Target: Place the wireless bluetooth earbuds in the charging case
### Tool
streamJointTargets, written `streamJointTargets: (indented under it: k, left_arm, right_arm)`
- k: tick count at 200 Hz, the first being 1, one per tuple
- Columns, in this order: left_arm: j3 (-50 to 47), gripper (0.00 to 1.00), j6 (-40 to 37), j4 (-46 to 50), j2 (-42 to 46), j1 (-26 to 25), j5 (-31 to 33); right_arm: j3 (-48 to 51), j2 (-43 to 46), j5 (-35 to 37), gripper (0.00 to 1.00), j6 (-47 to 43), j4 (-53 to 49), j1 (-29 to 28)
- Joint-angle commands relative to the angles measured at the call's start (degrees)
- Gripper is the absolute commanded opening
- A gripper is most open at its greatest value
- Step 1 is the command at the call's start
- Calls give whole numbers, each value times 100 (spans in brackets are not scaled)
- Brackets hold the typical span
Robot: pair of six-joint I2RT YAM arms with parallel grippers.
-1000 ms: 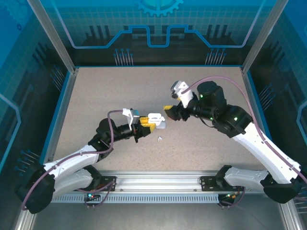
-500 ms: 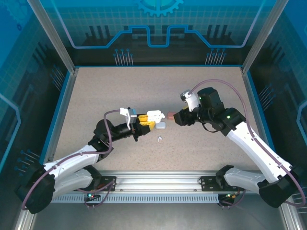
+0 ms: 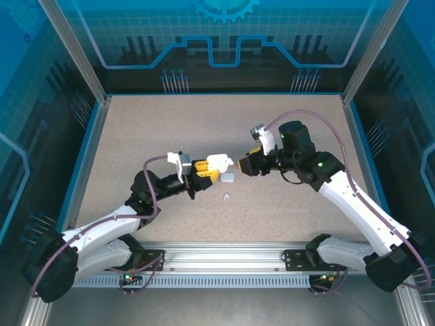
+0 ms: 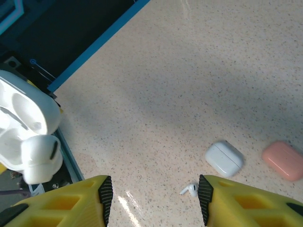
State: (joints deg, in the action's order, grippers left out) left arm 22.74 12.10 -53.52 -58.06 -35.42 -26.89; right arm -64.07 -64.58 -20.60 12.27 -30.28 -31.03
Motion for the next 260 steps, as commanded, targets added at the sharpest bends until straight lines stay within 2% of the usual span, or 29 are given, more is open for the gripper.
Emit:
streamJointTargets:
  k: [1, 93, 260]
  left_arm:
    - [169, 8, -7, -327, -16, -40, -120]
    - [165, 8, -6, -331, -30, -41, -72]
    - [109, 8, 3, -363, -135, -43, -67]
  right_arm:
    - [-19, 118, -352, 54, 126, 385, 1]
    - [-139, -19, -692, 54, 100, 356, -188]
    - [-305, -138, -627, 54, 135, 444, -456]
